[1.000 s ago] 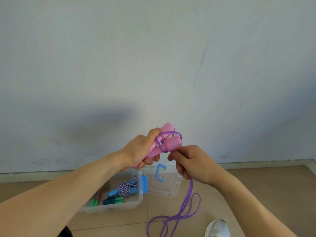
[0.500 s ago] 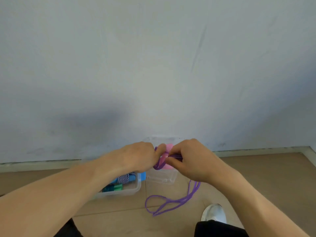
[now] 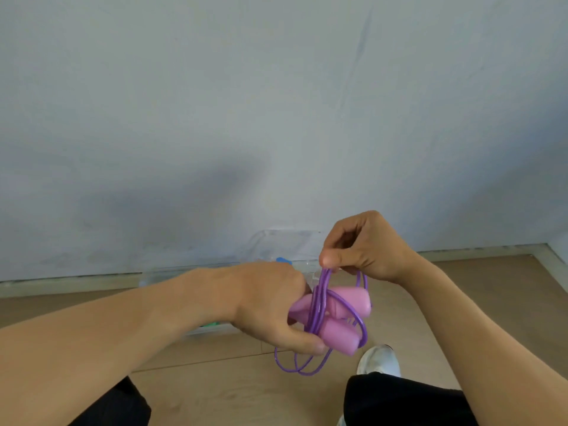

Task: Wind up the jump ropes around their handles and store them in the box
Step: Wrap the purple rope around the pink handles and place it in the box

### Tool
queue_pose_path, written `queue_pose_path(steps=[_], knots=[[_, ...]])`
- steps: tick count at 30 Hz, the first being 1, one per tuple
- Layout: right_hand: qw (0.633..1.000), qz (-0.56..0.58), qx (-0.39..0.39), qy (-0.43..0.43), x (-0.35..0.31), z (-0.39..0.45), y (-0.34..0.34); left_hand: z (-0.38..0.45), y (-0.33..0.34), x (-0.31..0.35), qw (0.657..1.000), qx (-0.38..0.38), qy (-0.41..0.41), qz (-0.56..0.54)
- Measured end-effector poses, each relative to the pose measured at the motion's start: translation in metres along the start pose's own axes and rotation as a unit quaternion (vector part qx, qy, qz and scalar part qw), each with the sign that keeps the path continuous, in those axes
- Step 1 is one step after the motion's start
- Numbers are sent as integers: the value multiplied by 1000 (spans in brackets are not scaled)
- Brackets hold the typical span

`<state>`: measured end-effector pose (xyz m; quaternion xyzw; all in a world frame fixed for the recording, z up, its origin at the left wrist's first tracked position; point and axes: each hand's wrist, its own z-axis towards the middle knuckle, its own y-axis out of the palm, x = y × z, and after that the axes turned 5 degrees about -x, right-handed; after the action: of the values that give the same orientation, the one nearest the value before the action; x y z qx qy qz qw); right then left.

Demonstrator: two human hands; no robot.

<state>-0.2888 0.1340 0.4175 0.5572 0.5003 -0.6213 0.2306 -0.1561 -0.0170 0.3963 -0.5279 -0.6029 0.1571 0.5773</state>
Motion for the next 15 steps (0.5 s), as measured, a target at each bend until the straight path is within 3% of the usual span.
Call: queue_pose_path(steps=[3, 7, 15], knots=[[998, 59, 18, -24, 5, 7, 5, -3, -8, -1, 995, 58, 10, -75], [992, 109, -8, -58, 9, 13, 14, -8, -19, -14, 982, 137, -38, -123], [984, 176, -30, -14, 1, 18, 37, -8, -30, -41, 909, 238, -130, -315]])
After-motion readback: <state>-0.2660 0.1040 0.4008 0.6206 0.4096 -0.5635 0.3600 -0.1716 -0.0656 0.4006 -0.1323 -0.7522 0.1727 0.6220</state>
